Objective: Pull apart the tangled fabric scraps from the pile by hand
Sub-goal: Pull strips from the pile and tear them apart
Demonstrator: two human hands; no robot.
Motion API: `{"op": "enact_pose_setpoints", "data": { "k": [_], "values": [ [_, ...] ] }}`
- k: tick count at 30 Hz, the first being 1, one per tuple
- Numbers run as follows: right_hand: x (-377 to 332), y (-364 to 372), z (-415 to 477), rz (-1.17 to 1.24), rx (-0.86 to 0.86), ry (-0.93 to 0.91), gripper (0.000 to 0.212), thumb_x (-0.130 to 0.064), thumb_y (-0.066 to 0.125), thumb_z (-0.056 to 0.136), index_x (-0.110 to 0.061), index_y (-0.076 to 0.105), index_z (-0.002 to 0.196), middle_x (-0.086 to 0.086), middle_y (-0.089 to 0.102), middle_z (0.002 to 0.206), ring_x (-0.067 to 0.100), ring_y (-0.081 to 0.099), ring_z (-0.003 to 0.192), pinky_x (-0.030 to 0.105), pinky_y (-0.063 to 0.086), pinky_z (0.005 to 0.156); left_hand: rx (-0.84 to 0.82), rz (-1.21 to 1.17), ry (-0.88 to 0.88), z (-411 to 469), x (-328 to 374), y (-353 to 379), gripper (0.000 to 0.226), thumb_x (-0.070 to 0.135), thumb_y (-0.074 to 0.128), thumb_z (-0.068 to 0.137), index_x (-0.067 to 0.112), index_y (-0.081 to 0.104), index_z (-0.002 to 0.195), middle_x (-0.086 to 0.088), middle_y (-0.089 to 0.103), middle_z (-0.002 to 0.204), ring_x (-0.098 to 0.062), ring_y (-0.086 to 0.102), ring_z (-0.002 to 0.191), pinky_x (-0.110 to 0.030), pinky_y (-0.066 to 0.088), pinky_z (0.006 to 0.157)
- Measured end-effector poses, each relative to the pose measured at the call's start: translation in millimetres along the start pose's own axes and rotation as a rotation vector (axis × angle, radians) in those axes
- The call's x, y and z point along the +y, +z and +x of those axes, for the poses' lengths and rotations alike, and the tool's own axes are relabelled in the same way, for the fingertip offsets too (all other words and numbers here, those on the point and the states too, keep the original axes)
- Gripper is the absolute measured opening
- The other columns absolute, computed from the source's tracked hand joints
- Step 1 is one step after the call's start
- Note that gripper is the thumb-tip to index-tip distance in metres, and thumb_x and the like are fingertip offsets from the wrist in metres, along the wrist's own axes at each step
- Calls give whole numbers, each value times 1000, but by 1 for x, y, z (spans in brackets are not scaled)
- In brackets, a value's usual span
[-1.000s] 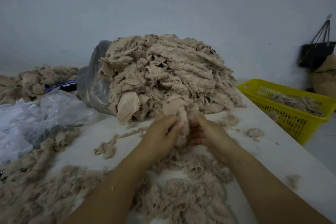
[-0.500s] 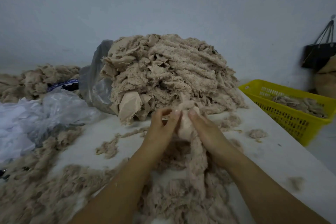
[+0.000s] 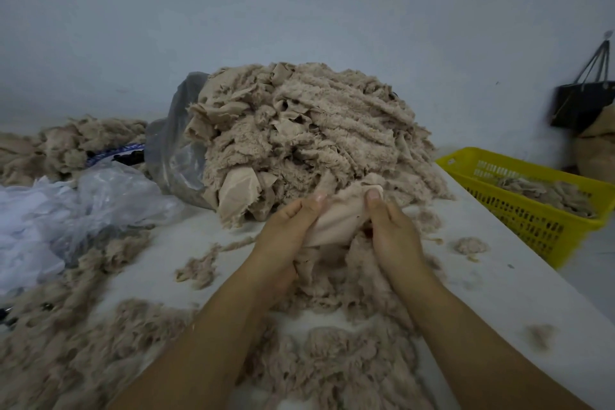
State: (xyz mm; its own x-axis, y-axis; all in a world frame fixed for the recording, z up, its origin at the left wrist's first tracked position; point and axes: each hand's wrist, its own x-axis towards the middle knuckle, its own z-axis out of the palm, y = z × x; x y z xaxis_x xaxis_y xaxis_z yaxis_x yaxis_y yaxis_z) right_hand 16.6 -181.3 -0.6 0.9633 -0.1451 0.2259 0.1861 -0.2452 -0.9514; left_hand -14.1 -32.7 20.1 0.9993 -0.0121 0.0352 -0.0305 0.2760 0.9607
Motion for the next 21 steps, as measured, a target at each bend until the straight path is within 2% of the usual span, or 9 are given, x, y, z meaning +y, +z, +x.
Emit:
{"op": "enact_pose_setpoints", "data": {
  "k": [3,7,9,11,13,15,17,19,21],
  "values": [
    [0,-1,2,55,68,0,52,-55,36,101,-10,61,95,5,58,84,15,53,72,28,37,58,-11,24,-14,2,2,-2,30,49,66,84,22,77,74,5,65,58,-7,54,40,-17,40,40],
    [5,-3,10,79,166,61,37,-49,34,104,-33,54,78,-9,59,84,6,55,76,29,44,66,-4,203,-81,5,0,-3,36,64,65,73,29,72,70,17,68,61,0,63,53,-20,48,62],
    [10,-15,20,171,312,113,35,-42,31,106,-30,61,92,2,65,105,14,61,90,35,51,76,-96,205,-119,5,-1,-11,39,63,64,74,26,63,59,7,47,43,-9,41,35,-17,34,44],
    [14,-35,31,341,418,217,42,-45,31,106,-24,56,133,4,54,140,24,53,124,45,46,103,-116,169,-128,7,1,-22,45,62,65,72,20,56,57,7,26,43,-10,19,37,-19,20,38],
    [20,-43,36,351,389,278,54,-50,33,104,-23,39,150,-2,38,155,24,39,140,42,35,112,-33,156,-86,10,0,-31,47,60,63,75,16,54,63,6,25,45,-10,17,39,-22,19,38],
    [20,-34,33,331,296,247,59,-55,38,100,-24,39,150,-2,39,155,24,39,140,44,36,112,70,254,13,12,-4,-29,48,60,57,86,15,60,71,4,37,48,-9,24,42,-20,25,40],
    [12,-17,23,327,179,190,58,-60,42,97,-25,48,143,1,47,149,25,46,134,51,41,109,81,441,110,12,-11,-21,41,73,50,86,36,69,82,14,62,66,-1,43,47,-15,38,49],
    [5,-4,14,359,85,147,44,-57,46,97,-28,60,127,-1,59,136,21,58,123,50,49,102,-64,600,132,7,-15,-11,31,87,51,73,65,61,93,35,66,95,14,60,73,-12,48,67],
    [2,2,10,467,20,150,26,-51,52,97,-33,65,108,-1,69,120,18,68,107,46,56,92,-222,672,110,5,-26,-5,46,80,61,72,63,55,114,39,62,113,16,60,99,-9,50,82]
  ]
}}
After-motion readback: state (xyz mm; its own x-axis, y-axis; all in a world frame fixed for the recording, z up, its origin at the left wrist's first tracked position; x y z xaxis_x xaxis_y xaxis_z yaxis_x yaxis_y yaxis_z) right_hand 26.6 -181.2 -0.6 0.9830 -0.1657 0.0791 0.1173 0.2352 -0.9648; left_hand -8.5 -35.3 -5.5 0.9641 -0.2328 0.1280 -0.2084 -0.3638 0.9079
